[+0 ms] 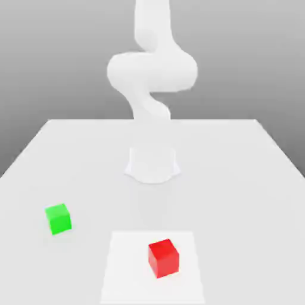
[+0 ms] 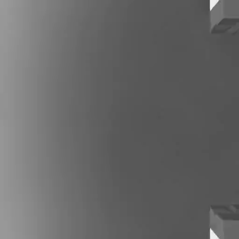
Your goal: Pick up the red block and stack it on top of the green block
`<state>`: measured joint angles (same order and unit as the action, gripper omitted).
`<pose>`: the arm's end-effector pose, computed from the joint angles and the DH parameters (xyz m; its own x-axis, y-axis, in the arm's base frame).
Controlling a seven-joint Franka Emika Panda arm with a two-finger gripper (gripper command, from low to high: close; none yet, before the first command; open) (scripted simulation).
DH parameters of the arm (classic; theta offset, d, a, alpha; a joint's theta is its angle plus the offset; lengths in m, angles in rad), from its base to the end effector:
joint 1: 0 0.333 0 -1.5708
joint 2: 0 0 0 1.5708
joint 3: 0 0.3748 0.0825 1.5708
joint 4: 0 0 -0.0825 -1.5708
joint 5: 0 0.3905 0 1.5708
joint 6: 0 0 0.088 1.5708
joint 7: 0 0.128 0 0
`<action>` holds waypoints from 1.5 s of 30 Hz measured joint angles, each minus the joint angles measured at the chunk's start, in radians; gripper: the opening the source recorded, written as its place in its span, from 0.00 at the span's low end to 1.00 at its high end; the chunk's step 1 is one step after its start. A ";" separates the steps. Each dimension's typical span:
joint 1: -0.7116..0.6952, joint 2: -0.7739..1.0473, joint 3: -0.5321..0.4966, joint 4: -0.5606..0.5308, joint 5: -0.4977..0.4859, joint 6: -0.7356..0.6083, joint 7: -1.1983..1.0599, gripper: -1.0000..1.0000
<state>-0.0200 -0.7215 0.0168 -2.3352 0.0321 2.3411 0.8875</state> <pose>0.3590 0.0024 0.6974 0.4647 -0.7882 0.4034 -0.5847 -0.6153 -0.5287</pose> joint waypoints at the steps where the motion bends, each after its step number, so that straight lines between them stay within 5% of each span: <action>1: -0.008 0.034 0.008 -0.015 0.013 0.018 0.038 0.50; 16: -0.117 0.502 0.166 -0.226 0.078 0.264 0.655 0.50; 23: -0.141 0.723 0.197 -0.325 -0.018 0.382 1.032 0.50; 30: -0.077 0.967 0.108 -0.328 -0.162 0.565 1.231 0.50; 31: -0.064 0.998 0.092 -0.323 -0.173 0.590 1.241 0.00; 38: -0.061 1.002 0.089 -0.323 -0.176 0.597 1.243 0.00; 45: -0.118 0.792 0.124 -0.361 -0.065 0.427 1.119 0.00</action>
<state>-0.1380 0.0706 0.1404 -2.6964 -0.0333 2.7682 2.0068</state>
